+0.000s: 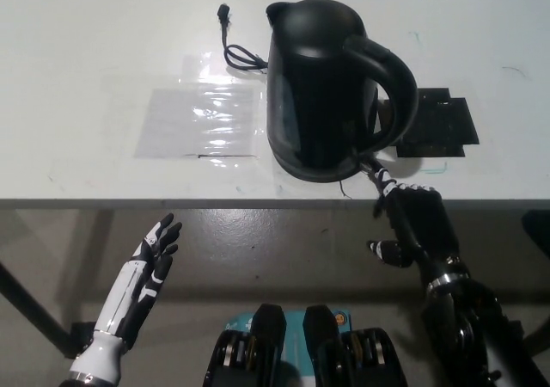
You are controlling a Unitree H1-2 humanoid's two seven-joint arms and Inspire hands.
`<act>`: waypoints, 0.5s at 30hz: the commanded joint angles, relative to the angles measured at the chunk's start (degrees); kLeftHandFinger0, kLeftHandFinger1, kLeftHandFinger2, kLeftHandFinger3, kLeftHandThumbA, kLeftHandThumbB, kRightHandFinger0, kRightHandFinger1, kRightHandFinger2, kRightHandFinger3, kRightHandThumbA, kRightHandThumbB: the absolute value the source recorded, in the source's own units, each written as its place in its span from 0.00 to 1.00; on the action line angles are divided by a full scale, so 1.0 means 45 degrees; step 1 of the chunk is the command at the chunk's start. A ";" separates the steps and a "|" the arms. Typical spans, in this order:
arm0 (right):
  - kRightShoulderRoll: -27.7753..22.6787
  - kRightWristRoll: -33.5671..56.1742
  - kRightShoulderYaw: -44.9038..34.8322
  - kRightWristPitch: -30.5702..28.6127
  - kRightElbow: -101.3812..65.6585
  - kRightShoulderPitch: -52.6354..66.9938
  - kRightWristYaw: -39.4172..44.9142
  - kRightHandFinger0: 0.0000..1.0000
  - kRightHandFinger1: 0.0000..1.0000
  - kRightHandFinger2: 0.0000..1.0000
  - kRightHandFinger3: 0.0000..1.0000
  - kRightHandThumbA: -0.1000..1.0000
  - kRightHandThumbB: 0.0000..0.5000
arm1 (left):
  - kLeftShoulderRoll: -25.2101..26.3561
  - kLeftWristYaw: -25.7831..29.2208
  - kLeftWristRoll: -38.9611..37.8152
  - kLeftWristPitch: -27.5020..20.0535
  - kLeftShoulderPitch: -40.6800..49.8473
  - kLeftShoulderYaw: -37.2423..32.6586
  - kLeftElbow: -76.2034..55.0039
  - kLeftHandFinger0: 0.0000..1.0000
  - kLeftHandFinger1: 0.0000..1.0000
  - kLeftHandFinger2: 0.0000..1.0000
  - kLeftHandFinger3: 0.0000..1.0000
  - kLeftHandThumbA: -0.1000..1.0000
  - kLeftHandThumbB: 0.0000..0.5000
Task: A kettle is kept at the center of the table close to the robot and the robot uses its right index finger to press downwards on the transparent start boiling button
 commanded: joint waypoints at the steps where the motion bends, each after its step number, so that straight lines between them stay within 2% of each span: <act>1: 0.0105 0.1835 -0.0286 -0.0856 -0.1480 0.0247 0.0529 1.00 1.00 1.00 1.00 1.00 0.69 | 0.0253 -0.0143 0.0013 -0.0346 -0.0148 0.0059 -0.0303 1.00 1.00 1.00 1.00 0.93 0.77; 6: 0.0036 0.2518 -0.0240 -0.1239 -0.2596 0.0892 0.0703 1.00 1.00 1.00 1.00 1.00 0.63 | 0.0292 -0.0180 -0.0010 -0.0274 -0.0241 0.0060 -0.0276 1.00 1.00 1.00 1.00 0.92 0.78; 7: 0.0032 0.2909 -0.0302 -0.1379 -0.2857 0.1097 0.0803 1.00 1.00 1.00 1.00 1.00 0.64 | 0.0290 -0.0178 -0.0028 -0.0438 -0.0270 0.0063 -0.0201 1.00 1.00 1.00 1.00 0.92 0.76; 11: -0.0206 0.4554 -0.0467 -0.1659 -0.3891 0.1875 0.1713 1.00 1.00 1.00 1.00 1.00 0.61 | 0.0234 -0.0187 -0.0092 -0.0269 -0.0228 0.0047 -0.0280 1.00 1.00 1.00 1.00 0.92 0.79; 14: -0.0261 0.6338 -0.0753 -0.2775 -0.4425 0.2513 0.1677 1.00 1.00 1.00 1.00 1.00 0.62 | 0.0257 -0.0100 0.0034 -0.0293 -0.0251 0.0084 -0.0285 1.00 1.00 1.00 1.00 0.93 0.78; 15: -0.0270 0.6636 -0.0822 -0.3226 -0.4460 0.2625 0.1507 1.00 1.00 1.00 1.00 1.00 0.59 | 0.0236 -0.0133 -0.0108 -0.0312 -0.0266 0.0106 -0.0267 1.00 1.00 1.00 1.00 0.91 0.77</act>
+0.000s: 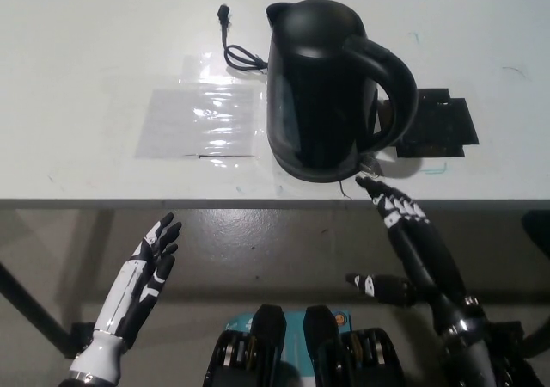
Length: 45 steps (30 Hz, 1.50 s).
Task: A kettle is kept at the center of the table close to the robot and the robot uses its right index finger to press downwards on the transparent start boiling button
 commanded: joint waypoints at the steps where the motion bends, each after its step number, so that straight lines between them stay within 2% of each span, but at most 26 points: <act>1: -0.0172 0.3586 -0.0676 -0.3063 -0.1312 0.0654 -0.0075 1.00 1.00 1.00 1.00 1.00 0.57 | 0.0265 -0.0182 -0.0053 -0.0282 -0.0243 0.0065 -0.0289 1.00 1.00 1.00 1.00 0.94 0.77; 3: -0.0116 0.3869 -0.1014 -0.3505 -0.1730 0.1146 -0.0546 1.00 1.00 1.00 1.00 1.00 0.65 | 0.0250 -0.0207 -0.0093 -0.0371 -0.0198 0.0046 -0.0264 1.00 1.00 1.00 1.00 0.93 0.76; 4: -0.0124 0.3995 -0.1336 -0.4049 -0.2012 0.1552 -0.1034 1.00 1.00 1.00 1.00 1.00 0.66 | 0.0227 -0.0183 -0.0109 -0.0332 -0.0147 0.0063 -0.0270 1.00 1.00 1.00 1.00 0.92 0.79; 6: -0.0124 0.4430 -0.1766 -0.4793 -0.2064 0.1840 -0.1375 1.00 1.00 1.00 1.00 1.00 0.61 | 0.0257 -0.0120 0.0009 -0.0389 -0.0145 0.0085 -0.0237 1.00 1.00 1.00 1.00 0.94 0.78; 8: -0.0009 0.5290 -0.2383 -0.5438 -0.2044 0.2126 -0.1616 1.00 1.00 1.00 1.00 1.00 0.64 | 0.0258 -0.0115 0.0008 -0.0387 -0.0177 0.0093 -0.0203 1.00 1.00 1.00 1.00 0.94 0.79; 10: -0.0040 0.4975 -0.2896 -0.6204 -0.1769 0.2290 -0.2382 1.00 1.00 1.00 1.00 1.00 0.52 | 0.0273 -0.0233 -0.0125 -0.0509 -0.0210 0.0046 -0.0093 1.00 1.00 1.00 1.00 0.94 0.76; 12: -0.0038 0.4839 -0.3159 -0.6240 -0.1730 0.2456 -0.2628 1.00 1.00 1.00 1.00 1.00 0.51 | 0.0258 -0.0254 -0.0127 -0.0536 -0.0177 0.0013 -0.0073 1.00 1.00 1.00 1.00 0.94 0.76; 13: -0.0088 0.5026 -0.3342 -0.6240 -0.1619 0.2505 -0.2591 1.00 1.00 1.00 1.00 1.00 0.42 | 0.0237 -0.0241 -0.0165 -0.0564 -0.0180 0.0028 -0.0039 1.00 1.00 1.00 1.00 0.94 0.76; 14: -0.0130 0.5121 -0.3397 -0.6240 -0.1527 0.2504 -0.2607 1.00 1.00 1.00 1.00 1.00 0.41 | 0.0227 -0.0228 -0.0169 -0.0576 -0.0181 0.0037 -0.0029 1.00 1.00 1.00 1.00 0.94 0.76; 15: -0.0073 0.5401 -0.3551 -0.6240 -0.1389 0.2524 -0.2508 1.00 1.00 1.00 1.00 1.00 0.40 | 0.0208 -0.0142 -0.0041 -0.0362 -0.0169 0.0053 -0.0085 1.00 1.00 1.00 1.00 0.95 0.81; 16: -0.0015 0.5700 -0.3654 -0.6240 -0.1128 0.2470 -0.2483 1.00 1.00 1.00 1.00 1.00 0.43 | 0.0239 -0.0251 -0.0192 -0.0537 -0.0172 0.0034 -0.0030 1.00 1.00 1.00 1.00 0.94 0.77; 17: 0.0106 0.6025 -0.3800 -0.6240 -0.0819 0.2420 -0.2384 1.00 1.00 1.00 1.00 1.00 0.47 | 0.0246 -0.0250 -0.0174 -0.0583 -0.0155 0.0029 -0.0027 1.00 1.00 1.00 1.00 0.94 0.77; 19: 0.0217 0.6326 -0.3924 -0.6240 -0.0429 0.2363 -0.2337 1.00 1.00 1.00 1.00 1.00 0.47 | 0.0273 -0.0179 0.0041 -0.0667 -0.0125 0.0004 -0.0037 1.00 1.00 1.00 1.00 0.96 0.74; 22: 0.0281 0.6438 -0.4070 -0.6240 0.0454 0.2188 -0.2446 1.00 1.00 1.00 1.00 1.00 0.39 | 0.0222 -0.0226 -0.0167 -0.0438 -0.0090 0.0035 -0.0079 1.00 1.00 1.00 1.00 0.94 0.78; 24: 0.0387 0.6721 -0.4156 -0.6240 0.1047 0.2070 -0.2307 1.00 1.00 1.00 1.00 1.00 0.40 | 0.0263 -0.0198 -0.0010 -0.0476 -0.0060 0.0009 -0.0077 1.00 1.00 1.00 1.00 0.96 0.77; 25: 0.0485 0.7049 -0.4252 -0.6240 0.1336 0.2021 -0.2112 1.00 1.00 1.00 1.00 1.00 0.44 | 0.0256 -0.0201 -0.0004 -0.0492 -0.0057 -0.0002 -0.0072 1.00 1.00 1.00 1.00 0.96 0.77; 29: 0.0529 0.6719 -0.4182 -0.6240 0.1674 0.1968 -0.2184 0.99 1.00 1.00 1.00 1.00 0.42 | 0.0245 -0.0204 0.0032 -0.0328 -0.0039 -0.0023 -0.0174 1.00 1.00 1.00 1.00 0.95 0.76; 31: 0.0553 0.6741 -0.3990 -0.6240 0.1637 0.1938 -0.2171 0.96 1.00 1.00 1.00 1.00 0.37 | 0.0255 -0.0229 0.0023 -0.0337 -0.0091 -0.0039 -0.0153 1.00 1.00 1.00 1.00 0.95 0.75; 32: 0.0599 0.6636 -0.3930 -0.6240 0.1560 0.1954 -0.2209 0.95 1.00 1.00 1.00 1.00 0.38 | 0.0219 -0.0320 -0.0244 -0.0208 -0.0088 -0.0017 -0.0172 1.00 1.00 1.00 1.00 0.93 0.79; 34: 0.0883 0.6533 -0.3797 -0.6240 0.1225 0.2052 -0.2100 0.94 1.00 1.00 1.00 1.00 0.36 | 0.0249 -0.0296 -0.0104 -0.0305 -0.0076 -0.0051 -0.0155 1.00 1.00 1.00 1.00 0.94 0.74; 36: 0.1082 0.6738 -0.3682 -0.6240 0.1027 0.2101 -0.1856 0.92 1.00 1.00 1.00 1.00 0.39 | 0.0234 -0.0280 -0.0072 -0.0331 -0.0082 -0.0064 -0.0110 1.00 1.00 1.00 1.00 0.94 0.73; 39: 0.1240 0.6880 -0.3491 -0.6240 0.0989 0.2103 -0.1639 0.91 1.00 1.00 1.00 1.00 0.35 | 0.0224 -0.0236 -0.0008 -0.0376 -0.0091 -0.0080 -0.0039 1.00 1.00 1.00 1.00 0.94 0.74; 41: 0.1209 0.7165 -0.3334 -0.6240 0.1396 0.2011 -0.1490 0.91 1.00 1.00 1.00 1.00 0.35 | 0.0242 -0.0218 0.0042 -0.0483 -0.0060 -0.0105 -0.0019 1.00 1.00 1.00 1.00 0.95 0.73; 43: 0.1169 0.7216 -0.3342 -0.6240 0.1771 0.1937 -0.1501 0.91 1.00 1.00 1.00 1.00 0.44 | 0.0246 -0.0206 0.0014 -0.0449 -0.0063 -0.0090 -0.0029 1.00 1.00 1.00 1.00 0.95 0.74; 44: 0.1158 0.7225 -0.3344 -0.6240 0.1822 0.1925 -0.1503 0.91 0.99 1.00 1.00 1.00 0.45 | 0.0248 -0.0205 0.0007 -0.0439 -0.0061 -0.0089 -0.0030 1.00 1.00 1.00 1.00 0.95 0.75; 45: 0.1027 0.6853 -0.3321 -0.6240 0.2027 0.1893 -0.1753 0.88 0.97 1.00 1.00 1.00 0.48 | 0.0236 -0.0230 -0.0078 -0.0386 -0.0039 -0.0078 -0.0092 1.00 1.00 1.00 1.00 0.93 0.72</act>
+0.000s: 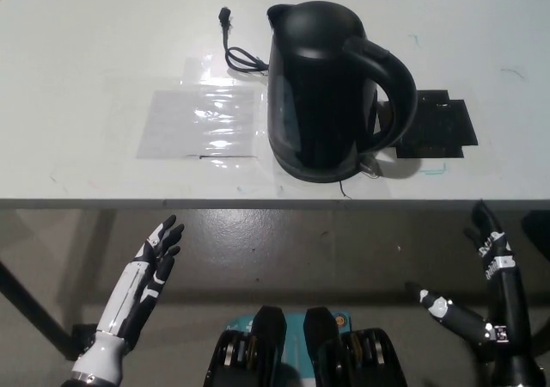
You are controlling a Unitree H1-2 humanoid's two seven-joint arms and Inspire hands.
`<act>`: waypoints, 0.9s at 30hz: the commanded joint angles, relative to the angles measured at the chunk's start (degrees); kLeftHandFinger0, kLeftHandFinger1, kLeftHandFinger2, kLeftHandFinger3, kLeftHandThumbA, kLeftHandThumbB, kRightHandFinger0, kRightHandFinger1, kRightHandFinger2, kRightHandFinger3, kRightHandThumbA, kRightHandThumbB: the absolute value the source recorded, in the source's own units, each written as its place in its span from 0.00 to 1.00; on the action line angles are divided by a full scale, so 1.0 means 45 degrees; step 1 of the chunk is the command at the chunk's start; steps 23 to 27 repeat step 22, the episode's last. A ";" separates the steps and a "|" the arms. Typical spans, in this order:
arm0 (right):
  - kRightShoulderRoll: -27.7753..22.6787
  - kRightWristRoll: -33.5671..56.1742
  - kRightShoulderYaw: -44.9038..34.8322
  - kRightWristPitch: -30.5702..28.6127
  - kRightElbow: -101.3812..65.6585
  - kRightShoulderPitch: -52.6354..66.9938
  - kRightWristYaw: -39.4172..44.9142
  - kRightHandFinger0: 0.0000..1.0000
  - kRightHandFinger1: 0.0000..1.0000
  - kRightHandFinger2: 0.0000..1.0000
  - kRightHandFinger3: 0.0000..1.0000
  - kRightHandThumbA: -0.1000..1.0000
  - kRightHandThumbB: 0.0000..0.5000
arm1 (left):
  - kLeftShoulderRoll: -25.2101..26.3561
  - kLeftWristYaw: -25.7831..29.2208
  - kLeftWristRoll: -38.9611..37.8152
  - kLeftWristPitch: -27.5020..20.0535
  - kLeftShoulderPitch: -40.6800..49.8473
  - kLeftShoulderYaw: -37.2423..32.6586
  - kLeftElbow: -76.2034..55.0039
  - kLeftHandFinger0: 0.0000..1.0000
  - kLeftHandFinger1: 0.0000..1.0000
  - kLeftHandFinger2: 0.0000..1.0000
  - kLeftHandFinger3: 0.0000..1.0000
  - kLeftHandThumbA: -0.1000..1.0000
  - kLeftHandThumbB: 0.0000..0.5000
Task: A kettle is kept at the center of the table close to the robot and the robot uses its right index finger to press downwards on the transparent start boiling button
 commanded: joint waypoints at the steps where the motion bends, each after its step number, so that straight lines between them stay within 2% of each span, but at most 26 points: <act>1: -0.0265 -0.0050 0.0053 -0.0784 0.0327 -0.0402 -0.0265 0.86 0.94 1.00 1.00 1.00 0.49 | 0.0249 -0.0219 -0.0002 -0.0403 -0.0060 0.0004 -0.0218 1.00 1.00 1.00 1.00 0.93 0.73; 4: -0.0293 0.0001 0.0055 -0.0784 0.0719 -0.0590 -0.0289 0.84 0.93 1.00 1.00 1.00 0.51 | 0.0296 -0.0200 0.0009 -0.0393 -0.0095 0.0046 -0.0217 1.00 1.00 1.00 1.00 0.92 0.73; 7: -0.0335 0.0282 0.0083 -0.0784 0.0852 -0.0636 -0.0071 0.85 0.92 1.00 1.00 1.00 0.46 | 0.0300 -0.0139 0.0140 -0.0422 -0.0078 0.0033 -0.0247 1.00 1.00 1.00 1.00 0.93 0.74; 11: -0.0320 0.0476 0.0075 -0.0784 0.0974 -0.0652 0.0069 0.84 0.91 1.00 1.00 1.00 0.47 | 0.0286 -0.0100 0.0201 -0.0250 -0.0035 0.0032 -0.0386 1.00 1.00 1.00 1.00 0.92 0.75; 16: -0.0267 0.0993 0.0014 -0.0784 0.1101 -0.0689 0.0465 0.87 0.93 1.00 1.00 1.00 0.44 | 0.0315 -0.0081 0.0298 -0.0306 -0.0109 0.0030 -0.0347 1.00 1.00 1.00 1.00 0.91 0.75; 19: -0.0286 0.0824 0.0037 -0.0784 0.1120 -0.0716 0.0359 0.85 0.91 1.00 1.00 1.00 0.41 | 0.0341 -0.0085 0.0334 -0.0338 -0.0148 0.0043 -0.0318 1.00 1.00 1.00 1.00 0.91 0.76; 27: -0.0364 0.0540 0.0060 -0.0784 0.1096 -0.0690 0.0253 0.85 0.91 1.00 1.00 1.00 0.42 | 0.0305 -0.0073 0.0355 -0.0234 -0.0116 0.0044 -0.0383 1.00 1.00 1.00 1.00 0.90 0.77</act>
